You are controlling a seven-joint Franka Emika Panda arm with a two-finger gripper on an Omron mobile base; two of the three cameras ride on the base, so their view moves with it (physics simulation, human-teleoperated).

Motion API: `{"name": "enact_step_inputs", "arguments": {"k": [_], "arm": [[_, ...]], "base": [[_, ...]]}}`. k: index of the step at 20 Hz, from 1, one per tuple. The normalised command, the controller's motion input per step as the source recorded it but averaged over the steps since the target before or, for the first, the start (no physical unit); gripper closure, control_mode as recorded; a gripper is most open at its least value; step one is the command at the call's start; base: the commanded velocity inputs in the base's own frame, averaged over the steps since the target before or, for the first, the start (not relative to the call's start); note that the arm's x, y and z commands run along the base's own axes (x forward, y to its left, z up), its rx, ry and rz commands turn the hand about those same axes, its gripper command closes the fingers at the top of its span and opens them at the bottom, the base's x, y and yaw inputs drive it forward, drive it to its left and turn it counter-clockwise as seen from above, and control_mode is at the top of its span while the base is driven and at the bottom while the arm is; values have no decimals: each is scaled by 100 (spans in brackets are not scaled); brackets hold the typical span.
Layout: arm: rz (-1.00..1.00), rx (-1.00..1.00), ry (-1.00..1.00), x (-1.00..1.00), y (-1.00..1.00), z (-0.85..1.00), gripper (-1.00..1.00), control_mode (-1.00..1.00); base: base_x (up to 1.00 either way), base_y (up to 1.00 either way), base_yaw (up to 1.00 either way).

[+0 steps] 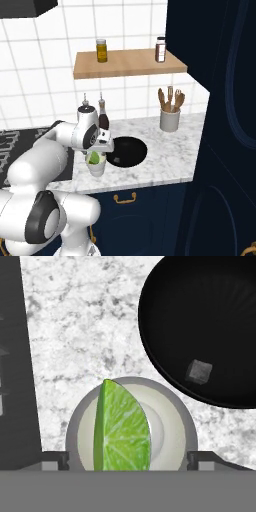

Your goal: Grab a lemon wedge from the fridge and one ice cube from the ice bowl, and put them in the glass of lemonade.

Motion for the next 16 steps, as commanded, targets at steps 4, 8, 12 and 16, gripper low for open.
{"name": "enact_step_inputs", "arguments": {"k": [4, 8, 12, 16], "arm": [[0, 0, 0, 0, 0, 0, -100, -100], [0, 1, 0, -4, 0, 9, -100, -100], [0, 3, 0, -14, -2, 13, -100, -100], [0, 1, 0, -20, -1, 2, -100, -100]], "base": [[0, 0, 0], [0, 0, 0], [0, 0, 0], [0, 0, 0]]}}
